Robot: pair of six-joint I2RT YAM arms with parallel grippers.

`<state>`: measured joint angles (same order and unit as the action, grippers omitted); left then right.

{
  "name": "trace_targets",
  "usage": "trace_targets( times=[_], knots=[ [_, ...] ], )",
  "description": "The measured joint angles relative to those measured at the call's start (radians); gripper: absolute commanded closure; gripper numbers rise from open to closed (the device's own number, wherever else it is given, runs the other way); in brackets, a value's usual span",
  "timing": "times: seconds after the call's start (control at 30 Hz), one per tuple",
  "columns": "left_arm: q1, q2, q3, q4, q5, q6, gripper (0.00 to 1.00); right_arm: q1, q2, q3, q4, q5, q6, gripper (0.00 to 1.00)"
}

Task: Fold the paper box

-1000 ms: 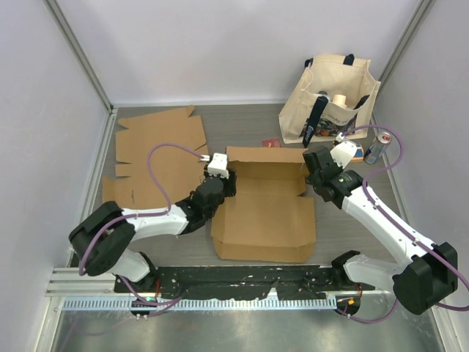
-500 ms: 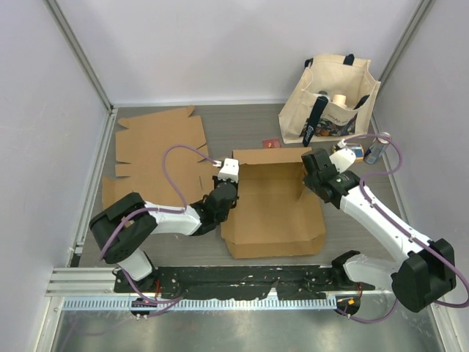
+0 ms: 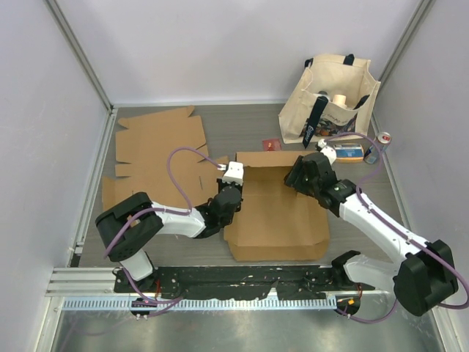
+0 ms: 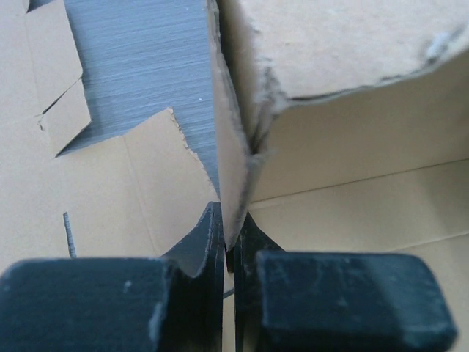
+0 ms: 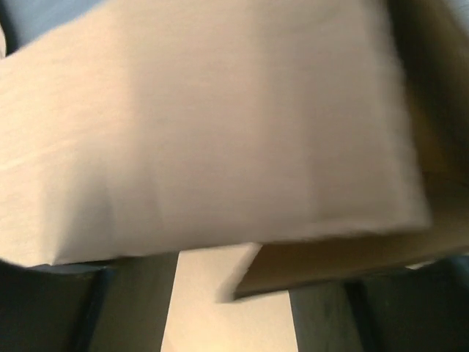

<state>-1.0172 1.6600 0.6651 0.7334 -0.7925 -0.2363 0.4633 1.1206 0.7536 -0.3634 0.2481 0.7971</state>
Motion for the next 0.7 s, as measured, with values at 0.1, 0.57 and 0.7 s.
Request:
trace_targets(
  times=[0.1, 0.57, 0.7],
  knots=[
    [-0.001, 0.0, 0.0, 0.003, 0.01, -0.003, 1.0, 0.0, -0.029, -0.005, -0.004, -0.071, -0.142, 0.36],
    [-0.003, 0.008, 0.029, -0.038, 0.037, -0.027, 1.0, 0.003, -0.362, 0.092, -0.193, 0.202, -0.23, 0.33],
    [0.006, 0.008, 0.039, -0.074, 0.038, -0.049, 1.0, -0.047, -0.327, 0.068, -0.185, 0.375, -0.199, 0.35]
  ],
)
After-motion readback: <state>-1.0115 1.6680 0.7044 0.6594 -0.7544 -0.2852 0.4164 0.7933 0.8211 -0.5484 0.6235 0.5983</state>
